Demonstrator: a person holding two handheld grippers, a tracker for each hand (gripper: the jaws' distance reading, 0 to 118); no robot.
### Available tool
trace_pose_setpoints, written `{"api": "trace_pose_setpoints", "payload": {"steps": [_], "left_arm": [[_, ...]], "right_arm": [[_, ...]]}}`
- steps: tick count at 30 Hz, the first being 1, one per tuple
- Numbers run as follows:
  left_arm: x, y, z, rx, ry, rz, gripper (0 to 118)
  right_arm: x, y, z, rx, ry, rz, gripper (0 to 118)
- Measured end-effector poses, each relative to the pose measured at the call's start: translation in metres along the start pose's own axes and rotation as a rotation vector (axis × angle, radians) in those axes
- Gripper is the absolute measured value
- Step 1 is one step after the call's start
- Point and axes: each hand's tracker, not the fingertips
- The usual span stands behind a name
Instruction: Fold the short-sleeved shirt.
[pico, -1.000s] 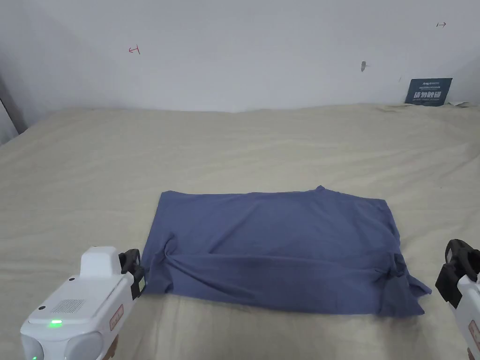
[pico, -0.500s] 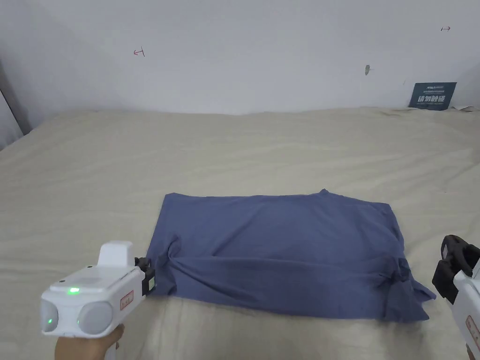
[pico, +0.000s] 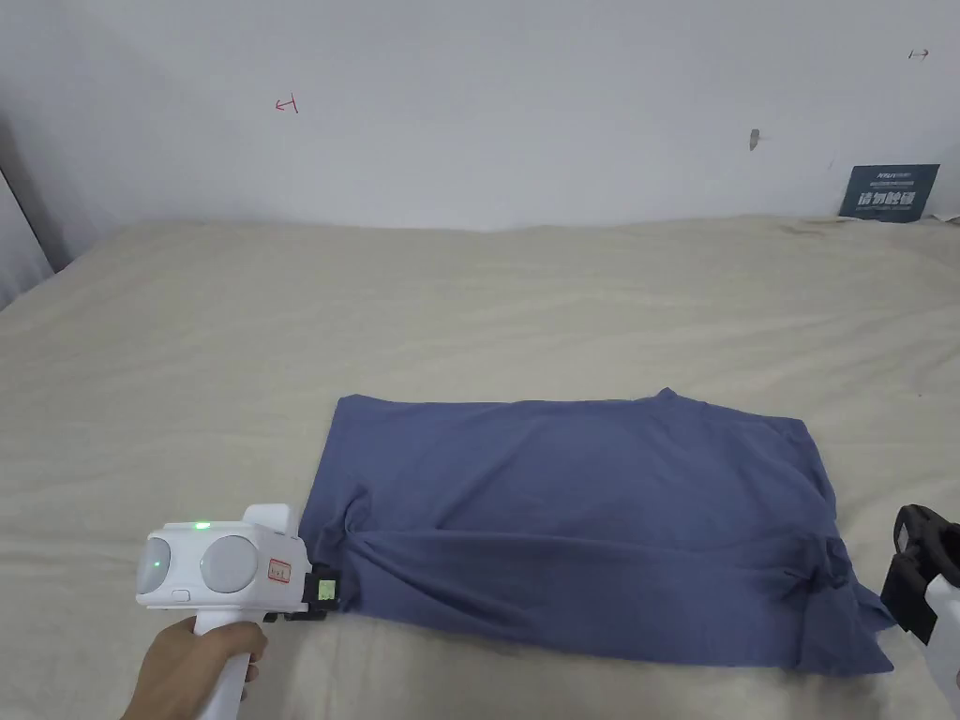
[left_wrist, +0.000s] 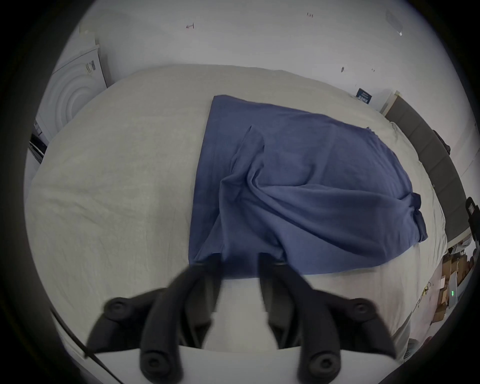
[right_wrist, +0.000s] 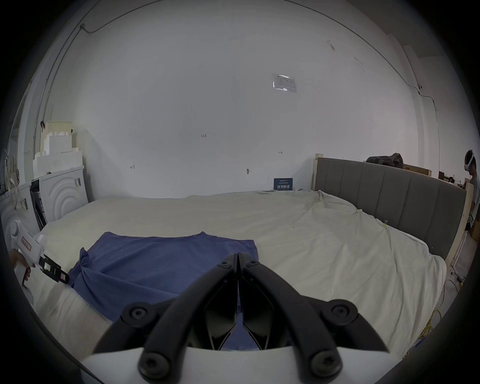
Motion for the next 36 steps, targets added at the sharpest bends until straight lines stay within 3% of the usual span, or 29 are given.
{"api": "trace_pose_setpoints", "payload": {"steps": [2, 3, 7, 10, 13, 14, 20, 30, 31, 34, 36], "left_arm": [[-0.002, 0.001, -0.008, -0.008, 0.008, 0.005, 73], [-0.002, 0.002, -0.011, -0.018, 0.019, 0.003, 81], [-0.004, 0.002, -0.019, -0.034, 0.044, 0.006, 82], [-0.004, 0.001, -0.019, -0.046, 0.021, 0.028, 64], [-0.005, 0.0, -0.015, -0.034, 0.008, 0.02, 20], [-0.01, 0.002, -0.015, -0.033, -0.01, 0.025, 12], [-0.005, 0.004, -0.014, -0.049, -0.021, -0.017, 5], [-0.009, 0.007, 0.013, 0.008, -0.056, -0.017, 5], [-0.009, 0.008, 0.014, 0.012, -0.058, -0.018, 5], [-0.008, 0.008, 0.017, 0.019, -0.063, -0.02, 5], [-0.01, 0.009, 0.017, 0.018, -0.063, -0.021, 5]], "right_arm": [[0.0, -0.001, -0.003, -0.009, 0.001, 0.0, 0], [-0.001, -0.002, -0.003, -0.013, 0.002, -0.001, 0], [-0.001, -0.004, -0.003, -0.025, 0.002, -0.008, 0], [0.001, -0.005, -0.004, -0.033, 0.002, -0.002, 0], [0.003, -0.007, -0.004, -0.037, 0.001, 0.004, 0], [0.003, -0.007, -0.004, -0.039, 0.002, 0.005, 0], [0.008, -0.007, -0.01, -0.077, 0.002, -0.012, 0], [0.032, -0.044, -0.076, -0.529, 0.059, -0.136, 2], [0.032, -0.051, -0.08, -0.542, 0.05, -0.134, 6], [0.033, -0.063, -0.089, -0.567, 0.043, -0.141, 41], [0.031, -0.067, -0.095, -0.609, 0.031, -0.125, 78]]}}
